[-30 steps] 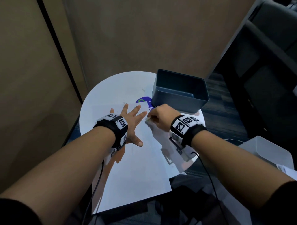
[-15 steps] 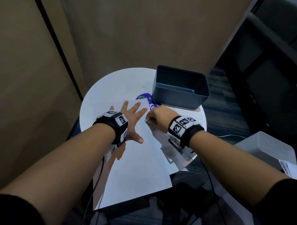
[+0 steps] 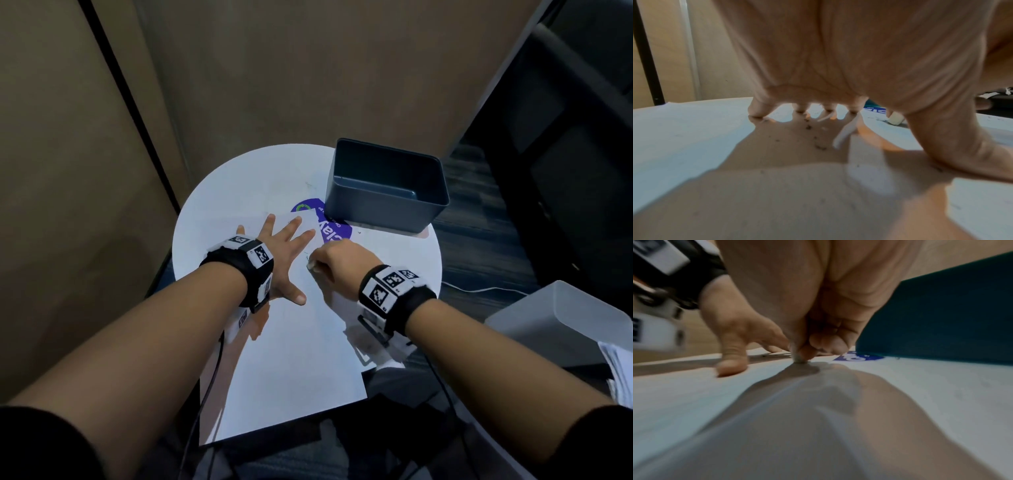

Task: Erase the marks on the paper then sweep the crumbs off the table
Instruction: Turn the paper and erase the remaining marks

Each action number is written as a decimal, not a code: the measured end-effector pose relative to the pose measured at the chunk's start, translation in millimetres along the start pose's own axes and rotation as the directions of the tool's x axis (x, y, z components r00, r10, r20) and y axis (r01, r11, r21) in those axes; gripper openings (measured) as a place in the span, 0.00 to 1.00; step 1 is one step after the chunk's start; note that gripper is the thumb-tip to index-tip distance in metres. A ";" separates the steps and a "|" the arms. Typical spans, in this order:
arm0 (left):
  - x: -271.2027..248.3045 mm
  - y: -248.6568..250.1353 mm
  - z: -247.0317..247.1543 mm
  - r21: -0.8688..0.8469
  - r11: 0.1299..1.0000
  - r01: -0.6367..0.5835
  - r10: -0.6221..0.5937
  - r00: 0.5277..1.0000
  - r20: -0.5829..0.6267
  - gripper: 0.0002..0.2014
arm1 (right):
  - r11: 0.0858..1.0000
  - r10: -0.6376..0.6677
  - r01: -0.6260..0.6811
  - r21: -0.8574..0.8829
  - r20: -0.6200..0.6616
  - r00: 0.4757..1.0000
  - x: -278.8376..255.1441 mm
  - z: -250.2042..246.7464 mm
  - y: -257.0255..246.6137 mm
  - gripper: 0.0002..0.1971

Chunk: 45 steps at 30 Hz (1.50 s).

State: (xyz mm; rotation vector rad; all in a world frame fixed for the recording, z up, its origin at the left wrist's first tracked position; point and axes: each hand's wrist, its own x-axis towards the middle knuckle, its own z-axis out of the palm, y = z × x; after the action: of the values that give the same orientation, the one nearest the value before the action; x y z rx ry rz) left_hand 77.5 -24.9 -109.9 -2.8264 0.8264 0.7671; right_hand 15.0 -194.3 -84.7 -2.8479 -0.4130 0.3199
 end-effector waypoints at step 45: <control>-1.7 -0.3 -0.4 -0.009 1.000 -0.009 0.009 1.000 0.001 0.66 | 0.996 -0.084 0.084 0.007 0.103 0.991 -50.5 11.7 1.5 0.13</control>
State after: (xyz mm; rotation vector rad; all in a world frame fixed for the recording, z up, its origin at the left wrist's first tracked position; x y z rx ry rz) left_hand 76.6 -23.9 -108.7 -2.8313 0.8381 0.7757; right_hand -34.8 -208.6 -87.1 -2.8101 -0.5504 0.4522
